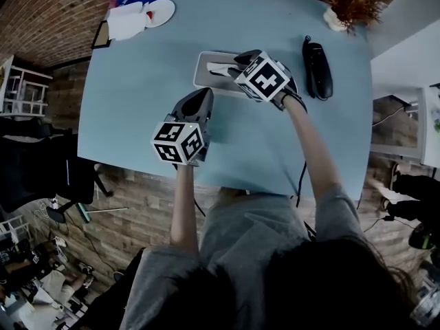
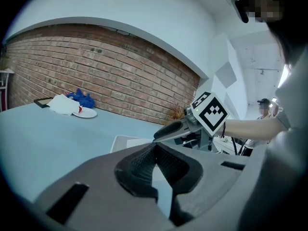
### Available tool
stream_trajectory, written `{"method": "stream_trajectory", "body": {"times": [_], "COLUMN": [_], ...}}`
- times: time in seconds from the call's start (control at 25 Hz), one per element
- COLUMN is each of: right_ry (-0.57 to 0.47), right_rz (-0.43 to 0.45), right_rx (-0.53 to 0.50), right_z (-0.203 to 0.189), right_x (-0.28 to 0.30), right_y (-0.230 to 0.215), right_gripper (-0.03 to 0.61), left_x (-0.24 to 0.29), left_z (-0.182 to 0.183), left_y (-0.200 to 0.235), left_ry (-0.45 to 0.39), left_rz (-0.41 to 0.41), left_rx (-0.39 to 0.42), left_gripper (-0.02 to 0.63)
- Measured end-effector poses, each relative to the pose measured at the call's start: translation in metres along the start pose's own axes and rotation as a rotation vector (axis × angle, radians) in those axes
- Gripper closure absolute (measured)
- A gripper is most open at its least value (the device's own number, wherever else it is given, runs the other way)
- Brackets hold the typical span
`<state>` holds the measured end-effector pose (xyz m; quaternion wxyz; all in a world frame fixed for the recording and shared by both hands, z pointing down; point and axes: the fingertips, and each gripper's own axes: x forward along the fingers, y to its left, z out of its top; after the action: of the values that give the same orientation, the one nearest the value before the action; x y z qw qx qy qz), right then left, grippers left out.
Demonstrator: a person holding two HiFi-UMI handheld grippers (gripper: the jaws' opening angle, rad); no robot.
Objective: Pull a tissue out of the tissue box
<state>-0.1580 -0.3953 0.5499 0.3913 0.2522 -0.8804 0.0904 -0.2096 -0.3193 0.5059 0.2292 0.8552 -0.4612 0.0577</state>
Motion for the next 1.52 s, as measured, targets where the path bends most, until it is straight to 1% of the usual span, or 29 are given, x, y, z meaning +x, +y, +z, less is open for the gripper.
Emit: {"method": "stream_trajectory", "body": {"times": [0.32, 0.4, 0.48, 0.64, 1.0, 1.52], "right_ry": [0.073, 0.093, 0.097, 0.088, 0.074, 0.003], "right_rz": [0.026, 0.021, 0.014, 0.030, 0.018, 0.019], "right_rx": [-0.029, -0.066, -0.106, -0.102, -0.126, -0.142], "right_z": [-0.005, -0.007, -0.006, -0.004, 0.004, 0.022], "right_x": [0.018, 0.020, 0.019, 0.017, 0.004, -0.025], "right_y": [0.007, 0.008, 0.007, 0.007, 0.003, 0.007], "right_gripper": [0.483, 0.561, 0.573, 0.575, 0.577, 0.577], "left_x": [-0.003, -0.004, -0.005, -0.005, -0.005, -0.010], "left_z": [-0.006, -0.008, -0.009, -0.010, -0.002, 0.011], "left_y": [0.003, 0.003, 0.003, 0.003, -0.002, -0.011], "left_ry": [0.015, 0.014, 0.013, 0.011, -0.002, -0.033], "left_rz": [0.021, 0.026, 0.030, 0.036, 0.039, 0.039], "left_rx": [-0.013, -0.018, -0.021, -0.025, -0.015, 0.004], "left_gripper": [0.611, 0.611, 0.611, 0.611, 0.611, 0.611]}}
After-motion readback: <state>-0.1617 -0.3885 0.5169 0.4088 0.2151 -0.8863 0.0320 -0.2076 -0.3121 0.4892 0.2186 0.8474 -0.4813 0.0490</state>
